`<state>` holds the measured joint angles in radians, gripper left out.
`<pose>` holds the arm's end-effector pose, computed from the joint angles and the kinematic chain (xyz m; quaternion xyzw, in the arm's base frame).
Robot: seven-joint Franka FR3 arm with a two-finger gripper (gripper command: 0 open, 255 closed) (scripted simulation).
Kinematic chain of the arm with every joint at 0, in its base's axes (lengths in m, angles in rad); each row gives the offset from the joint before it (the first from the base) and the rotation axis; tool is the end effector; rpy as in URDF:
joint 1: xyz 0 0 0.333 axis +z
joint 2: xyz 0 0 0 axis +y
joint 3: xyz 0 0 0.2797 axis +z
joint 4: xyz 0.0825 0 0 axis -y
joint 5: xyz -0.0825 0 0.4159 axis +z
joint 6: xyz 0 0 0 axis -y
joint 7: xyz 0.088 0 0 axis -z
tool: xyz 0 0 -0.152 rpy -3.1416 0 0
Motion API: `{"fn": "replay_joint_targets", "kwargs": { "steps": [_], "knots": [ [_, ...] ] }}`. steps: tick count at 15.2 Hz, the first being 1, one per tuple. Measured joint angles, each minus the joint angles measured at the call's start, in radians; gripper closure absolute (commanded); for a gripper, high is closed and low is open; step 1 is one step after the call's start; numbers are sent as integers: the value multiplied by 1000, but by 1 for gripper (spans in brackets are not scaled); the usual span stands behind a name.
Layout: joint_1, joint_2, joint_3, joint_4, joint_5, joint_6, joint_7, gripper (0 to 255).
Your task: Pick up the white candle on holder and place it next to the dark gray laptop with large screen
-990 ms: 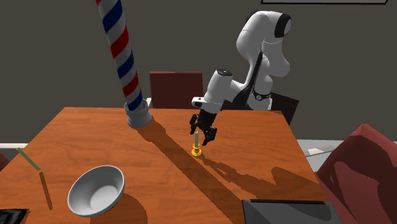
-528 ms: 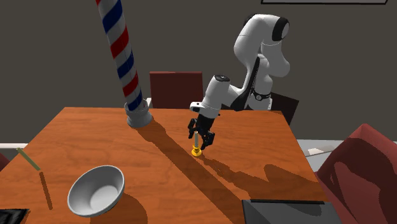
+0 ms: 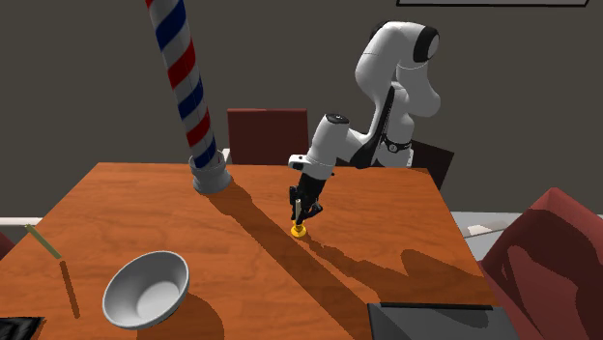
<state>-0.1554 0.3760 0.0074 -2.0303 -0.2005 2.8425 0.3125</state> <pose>0.6569 -0.0900 0.2087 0.9656 -0.1375 0.2186 0.0304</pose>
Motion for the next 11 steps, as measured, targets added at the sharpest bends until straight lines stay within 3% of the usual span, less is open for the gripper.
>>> {"fn": "replay_joint_targets", "kwargs": {
  "steps": [11],
  "knots": [
    [-8,-35,11,10,14,-46,-15,255]
  ]
}}
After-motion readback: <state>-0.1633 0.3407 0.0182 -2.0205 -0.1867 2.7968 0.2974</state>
